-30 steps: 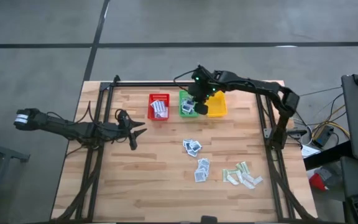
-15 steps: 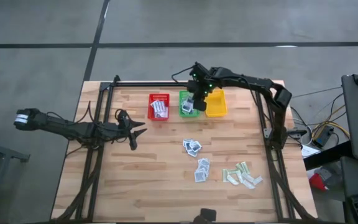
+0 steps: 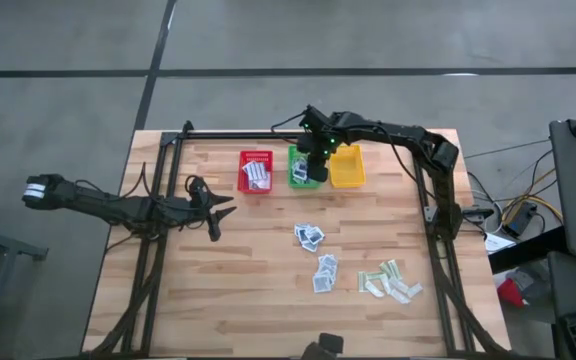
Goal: Pick & Place First Aid Supplies
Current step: Put the alcohol pad into the green basket
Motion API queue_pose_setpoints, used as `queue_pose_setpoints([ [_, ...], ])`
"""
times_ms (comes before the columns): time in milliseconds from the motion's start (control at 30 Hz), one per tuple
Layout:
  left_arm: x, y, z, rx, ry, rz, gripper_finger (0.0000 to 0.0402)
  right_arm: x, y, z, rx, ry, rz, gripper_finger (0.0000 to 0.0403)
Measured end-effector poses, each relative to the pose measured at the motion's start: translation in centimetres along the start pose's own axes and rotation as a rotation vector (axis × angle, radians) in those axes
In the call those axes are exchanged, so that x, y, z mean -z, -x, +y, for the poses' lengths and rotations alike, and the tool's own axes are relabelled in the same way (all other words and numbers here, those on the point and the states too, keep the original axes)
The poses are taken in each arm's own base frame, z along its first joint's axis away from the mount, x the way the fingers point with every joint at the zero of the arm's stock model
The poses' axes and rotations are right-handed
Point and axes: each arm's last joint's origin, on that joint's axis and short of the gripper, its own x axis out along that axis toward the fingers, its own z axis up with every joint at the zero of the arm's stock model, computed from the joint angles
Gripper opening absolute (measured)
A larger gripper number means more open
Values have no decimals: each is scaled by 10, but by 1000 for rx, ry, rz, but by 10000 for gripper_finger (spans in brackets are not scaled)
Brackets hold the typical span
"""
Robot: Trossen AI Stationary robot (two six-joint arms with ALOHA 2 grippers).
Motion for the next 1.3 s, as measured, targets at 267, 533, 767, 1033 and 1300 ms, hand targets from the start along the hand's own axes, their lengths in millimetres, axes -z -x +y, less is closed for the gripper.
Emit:
queue_pose_setpoints([
  [267, 0, 0, 0, 0, -19, 0, 133, 0, 0, -1, 1, -31, 0, 8],
  [533, 0, 0, 0, 0, -19, 0, 133, 1, 1, -2, 2, -35, 1, 10],
  [767, 0, 0, 0, 0, -18, 0, 133, 2, 1, -2, 1, -52, 7, 61],
  [1033, 0, 0, 0, 0, -16, 0, 133, 2, 1, -2, 0, -48, 9, 126],
  [1300, 0, 0, 0, 0, -15, 0, 133, 2, 1, -2, 0, -47, 8, 155],
])
